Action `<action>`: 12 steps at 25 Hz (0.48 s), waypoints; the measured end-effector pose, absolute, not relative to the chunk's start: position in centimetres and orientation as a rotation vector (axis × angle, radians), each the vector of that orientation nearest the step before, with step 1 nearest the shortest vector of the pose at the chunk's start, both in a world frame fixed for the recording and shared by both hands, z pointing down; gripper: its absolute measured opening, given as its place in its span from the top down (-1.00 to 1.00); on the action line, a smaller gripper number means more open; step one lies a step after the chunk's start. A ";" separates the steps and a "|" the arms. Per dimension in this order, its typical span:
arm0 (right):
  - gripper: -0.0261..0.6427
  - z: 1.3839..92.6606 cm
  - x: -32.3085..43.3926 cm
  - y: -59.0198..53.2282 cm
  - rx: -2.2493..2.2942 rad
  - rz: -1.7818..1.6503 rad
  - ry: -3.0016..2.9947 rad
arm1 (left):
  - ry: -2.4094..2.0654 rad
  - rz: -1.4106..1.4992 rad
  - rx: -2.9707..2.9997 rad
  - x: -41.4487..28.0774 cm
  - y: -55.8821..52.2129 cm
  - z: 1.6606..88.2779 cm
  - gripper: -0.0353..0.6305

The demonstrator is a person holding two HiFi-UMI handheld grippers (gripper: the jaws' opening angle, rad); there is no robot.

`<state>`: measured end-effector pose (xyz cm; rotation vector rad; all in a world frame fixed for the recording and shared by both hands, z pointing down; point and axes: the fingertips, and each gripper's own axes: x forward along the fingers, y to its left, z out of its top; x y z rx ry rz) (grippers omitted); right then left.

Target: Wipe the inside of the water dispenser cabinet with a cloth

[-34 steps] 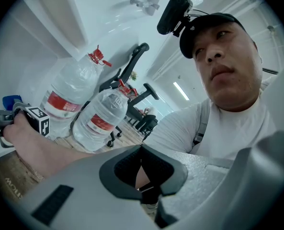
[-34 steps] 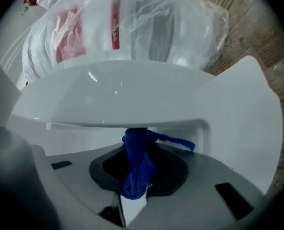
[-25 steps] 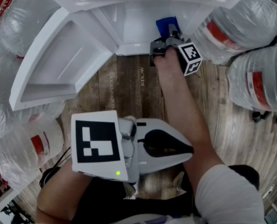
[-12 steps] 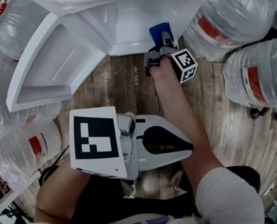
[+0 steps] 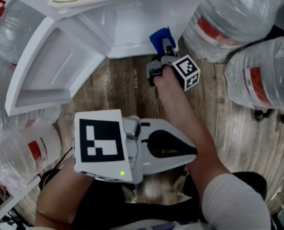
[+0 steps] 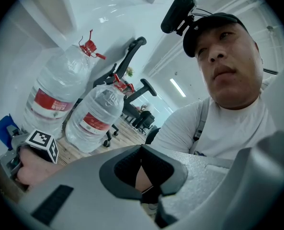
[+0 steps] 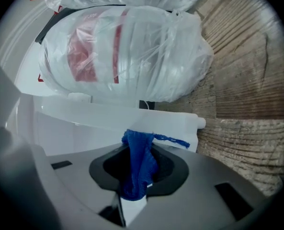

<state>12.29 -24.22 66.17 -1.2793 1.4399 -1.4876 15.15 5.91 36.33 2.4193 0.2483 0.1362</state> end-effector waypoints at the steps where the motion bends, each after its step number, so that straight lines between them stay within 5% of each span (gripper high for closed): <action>1: 0.68 66.2 12.4 -24.0 -1.287 -1.484 1.459 | 0.251 0.136 2.420 15.2 5.9 36.3 0.88; 12: 0.68 66.8 13.9 -21.9 -1.426 -1.455 1.720 | 0.243 0.127 2.428 14.4 5.7 36.0 0.88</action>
